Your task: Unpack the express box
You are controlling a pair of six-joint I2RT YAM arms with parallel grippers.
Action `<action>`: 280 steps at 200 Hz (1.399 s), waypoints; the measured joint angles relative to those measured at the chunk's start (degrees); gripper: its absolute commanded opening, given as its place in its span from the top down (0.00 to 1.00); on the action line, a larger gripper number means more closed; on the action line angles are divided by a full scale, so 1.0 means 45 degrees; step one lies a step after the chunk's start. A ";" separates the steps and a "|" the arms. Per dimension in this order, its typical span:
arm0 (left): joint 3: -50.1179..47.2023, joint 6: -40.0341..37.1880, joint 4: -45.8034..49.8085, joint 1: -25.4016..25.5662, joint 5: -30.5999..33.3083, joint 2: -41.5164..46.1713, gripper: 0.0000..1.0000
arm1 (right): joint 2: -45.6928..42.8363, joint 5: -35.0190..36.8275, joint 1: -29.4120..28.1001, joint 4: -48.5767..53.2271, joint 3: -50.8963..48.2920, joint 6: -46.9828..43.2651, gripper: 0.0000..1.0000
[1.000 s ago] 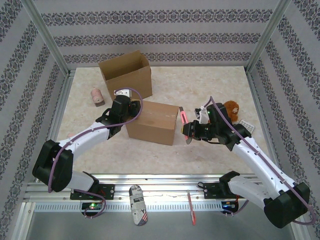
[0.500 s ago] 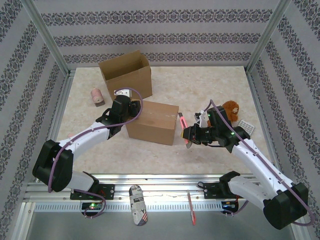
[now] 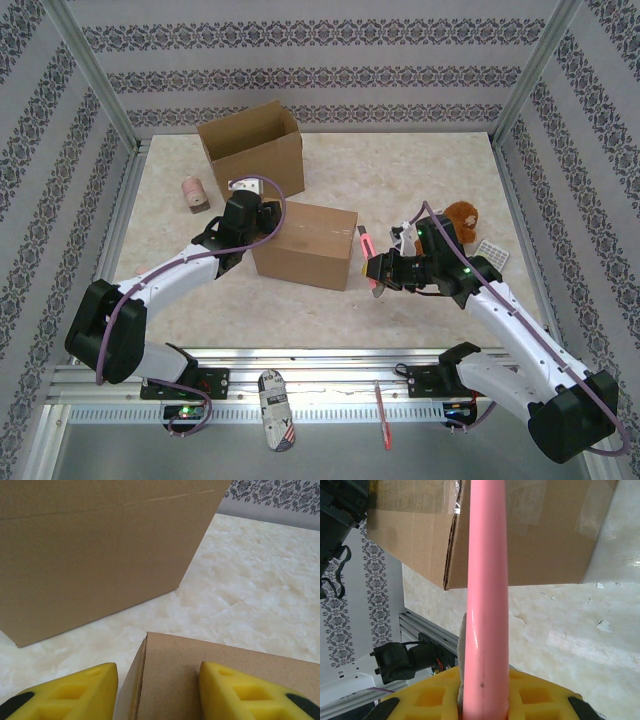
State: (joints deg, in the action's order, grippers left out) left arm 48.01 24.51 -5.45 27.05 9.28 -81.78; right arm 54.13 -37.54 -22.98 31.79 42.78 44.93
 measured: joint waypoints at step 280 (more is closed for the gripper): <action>0.0087 0.0107 0.0000 0.0000 0.0063 -0.0165 0.55 | -0.0228 0.0457 -0.0869 -0.1511 -0.0675 0.1103 1.00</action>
State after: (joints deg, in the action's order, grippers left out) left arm 48.40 24.99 -5.45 27.05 9.56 -82.52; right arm 53.10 -35.48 -26.89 24.99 39.75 49.89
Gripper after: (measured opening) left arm 0.456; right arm 0.159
